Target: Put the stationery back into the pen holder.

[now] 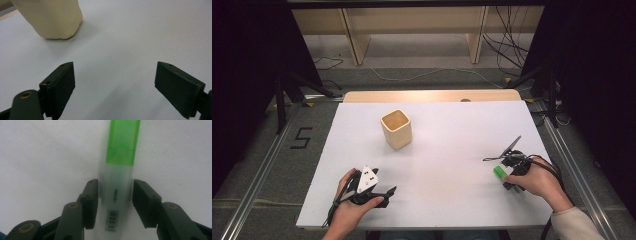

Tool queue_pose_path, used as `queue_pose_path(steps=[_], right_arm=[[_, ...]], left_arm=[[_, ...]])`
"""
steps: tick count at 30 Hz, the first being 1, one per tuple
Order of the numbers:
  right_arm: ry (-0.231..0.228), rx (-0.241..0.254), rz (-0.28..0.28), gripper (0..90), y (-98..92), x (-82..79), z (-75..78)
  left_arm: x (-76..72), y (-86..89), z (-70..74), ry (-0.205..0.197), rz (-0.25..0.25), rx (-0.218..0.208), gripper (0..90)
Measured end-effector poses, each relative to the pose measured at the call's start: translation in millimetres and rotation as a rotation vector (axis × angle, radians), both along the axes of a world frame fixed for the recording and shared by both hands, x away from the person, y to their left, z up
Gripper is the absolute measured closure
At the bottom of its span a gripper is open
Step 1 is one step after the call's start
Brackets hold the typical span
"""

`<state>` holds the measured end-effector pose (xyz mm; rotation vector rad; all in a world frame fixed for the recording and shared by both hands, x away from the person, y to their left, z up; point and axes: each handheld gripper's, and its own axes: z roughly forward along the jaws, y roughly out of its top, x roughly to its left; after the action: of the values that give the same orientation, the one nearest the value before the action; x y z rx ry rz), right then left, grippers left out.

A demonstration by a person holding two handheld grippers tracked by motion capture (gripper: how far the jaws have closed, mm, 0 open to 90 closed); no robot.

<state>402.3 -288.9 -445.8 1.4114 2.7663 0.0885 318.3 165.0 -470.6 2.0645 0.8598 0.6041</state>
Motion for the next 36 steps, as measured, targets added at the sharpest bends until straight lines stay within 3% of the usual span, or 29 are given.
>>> queue_pose_path(steps=[10, 20, 36], right_arm=[[0.005, 0.001, -0.014, 65.2, -0.4, 0.5, -1.4], [0.021, 0.015, -0.020, 66.1, -0.5, 0.2, -0.2], [-0.039, 0.051, -0.021, 66.2, 0.9, -2.1, 12.0]], left_arm=[[0.0, -0.1, 0.0, -0.003, -0.001, 0.000, 16.2], [0.1, -0.1, -0.2, 0.000, -0.001, -0.001, 16.2], [0.2, 0.2, -0.2, -0.003, 0.001, 0.000, 16.2]])
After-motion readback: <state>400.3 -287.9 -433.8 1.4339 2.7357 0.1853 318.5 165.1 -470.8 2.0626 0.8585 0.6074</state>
